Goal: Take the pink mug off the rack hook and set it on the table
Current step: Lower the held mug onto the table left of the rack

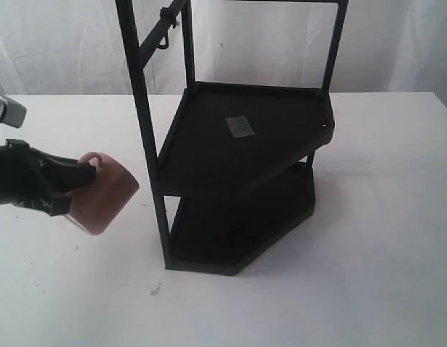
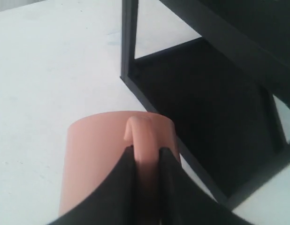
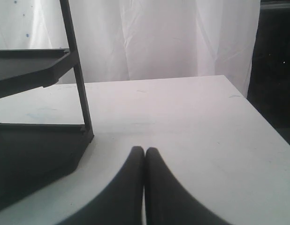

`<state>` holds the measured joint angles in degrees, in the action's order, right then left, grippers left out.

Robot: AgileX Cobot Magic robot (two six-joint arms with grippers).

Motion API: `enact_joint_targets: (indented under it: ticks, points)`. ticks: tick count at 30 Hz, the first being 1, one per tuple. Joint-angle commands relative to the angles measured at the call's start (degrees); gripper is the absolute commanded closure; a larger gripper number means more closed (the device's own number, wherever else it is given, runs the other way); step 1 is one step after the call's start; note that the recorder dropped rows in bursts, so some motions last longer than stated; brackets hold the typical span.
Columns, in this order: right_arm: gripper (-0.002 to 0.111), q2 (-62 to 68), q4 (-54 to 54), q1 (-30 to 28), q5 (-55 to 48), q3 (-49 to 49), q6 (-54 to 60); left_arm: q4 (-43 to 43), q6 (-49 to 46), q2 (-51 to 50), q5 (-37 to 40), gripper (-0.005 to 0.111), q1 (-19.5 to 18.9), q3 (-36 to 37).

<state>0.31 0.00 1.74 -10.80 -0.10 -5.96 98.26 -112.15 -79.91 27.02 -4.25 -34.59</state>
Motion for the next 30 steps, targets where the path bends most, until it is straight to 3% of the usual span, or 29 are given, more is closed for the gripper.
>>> enact_joint_targets:
  ticks: [1, 16, 21, 30]
  points:
    - [0.108, -0.3, 0.0, -0.2, 0.6, 0.1, -0.1, 1.7, -9.0, -5.1, -2.3, 0.107, -0.4, -7.3]
    - [0.108, -0.3, 0.0, -0.2, 0.6, 0.1, -0.1, 1.7, -8.9, -26.2, -3.1, 0.107, -0.4, -27.7]
    - [0.108, -0.3, 0.0, -0.2, 0.6, 0.1, -0.1, 1.7, -8.9, -29.6, -3.0, 0.107, -0.4, -27.0]
    - [0.108, -0.3, 0.0, -0.2, 0.6, 0.1, -0.1, 1.7, -8.9, -27.7, -0.7, 0.107, -0.4, -19.0]
